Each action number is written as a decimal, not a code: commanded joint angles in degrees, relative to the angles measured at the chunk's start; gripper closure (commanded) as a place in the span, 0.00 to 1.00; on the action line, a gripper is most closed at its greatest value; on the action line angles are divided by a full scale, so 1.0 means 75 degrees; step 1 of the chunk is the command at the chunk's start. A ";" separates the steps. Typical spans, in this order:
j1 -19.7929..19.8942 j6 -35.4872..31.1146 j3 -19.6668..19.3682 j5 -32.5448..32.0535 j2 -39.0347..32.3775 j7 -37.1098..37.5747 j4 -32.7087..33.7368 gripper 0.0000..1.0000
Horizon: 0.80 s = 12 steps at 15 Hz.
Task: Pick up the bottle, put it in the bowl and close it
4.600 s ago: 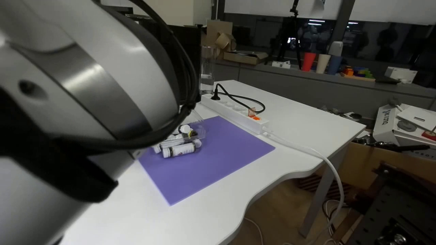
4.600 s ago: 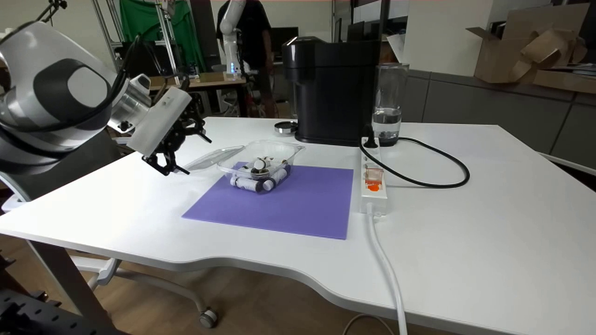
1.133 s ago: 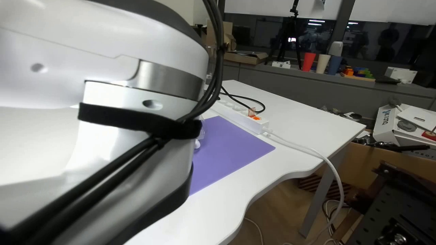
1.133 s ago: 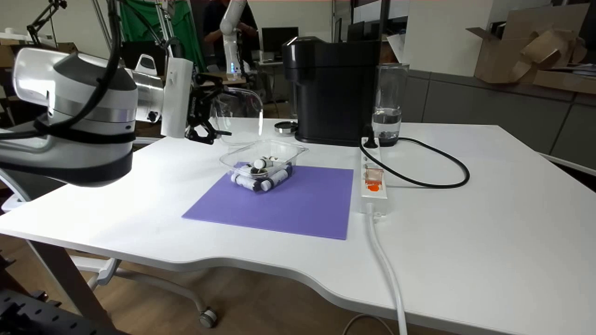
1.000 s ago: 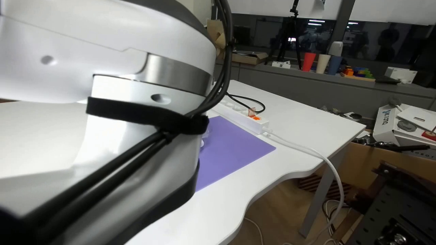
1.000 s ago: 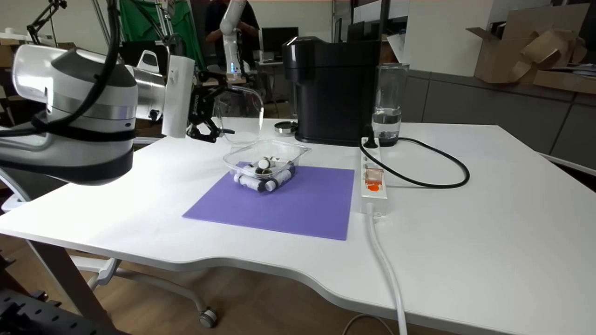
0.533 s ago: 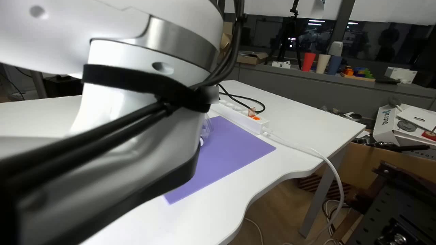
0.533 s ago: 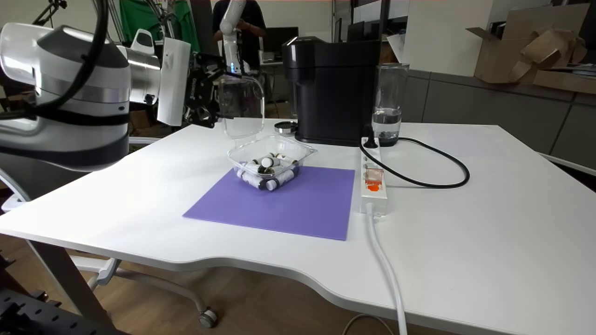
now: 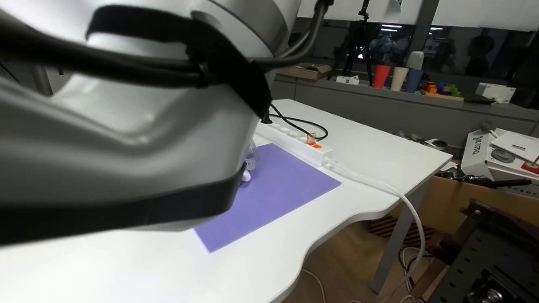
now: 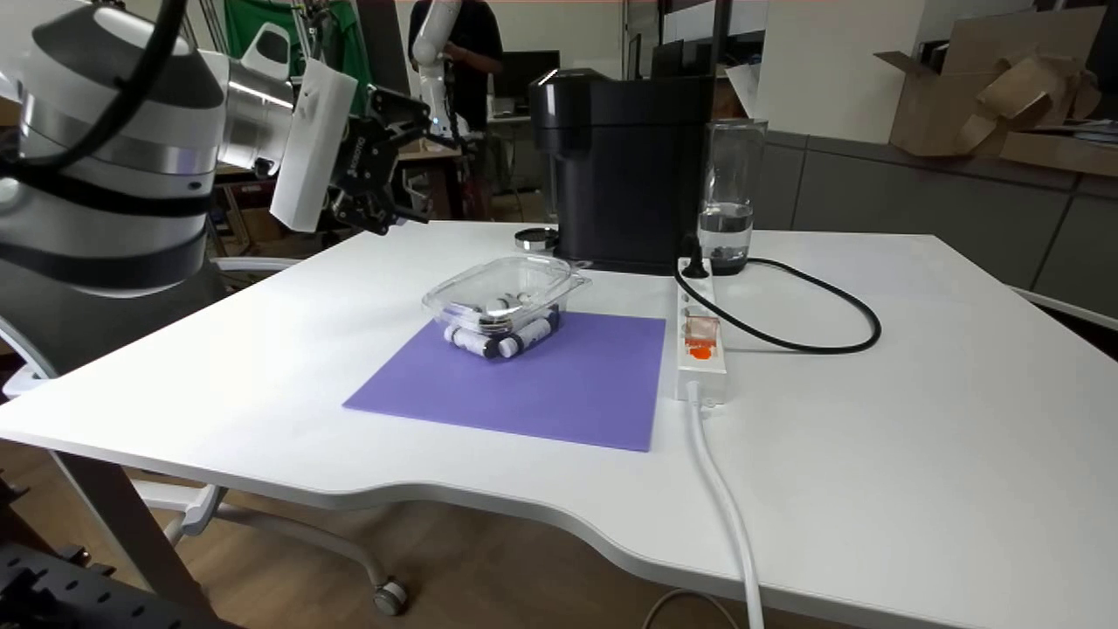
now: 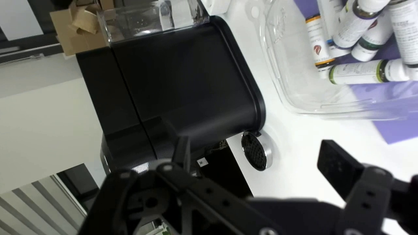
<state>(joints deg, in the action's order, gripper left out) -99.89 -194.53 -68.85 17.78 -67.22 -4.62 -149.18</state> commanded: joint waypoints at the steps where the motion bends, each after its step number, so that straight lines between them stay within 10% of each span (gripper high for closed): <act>1: 0.0488 -0.0215 0.0064 -0.0432 0.1158 0.0090 -0.0268 0.00; 12: 0.1836 -0.0492 -0.0080 -0.1179 0.4658 -0.0411 -0.0182 0.00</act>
<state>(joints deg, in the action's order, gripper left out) -89.55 -198.21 -68.67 12.42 -43.17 -4.90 -148.39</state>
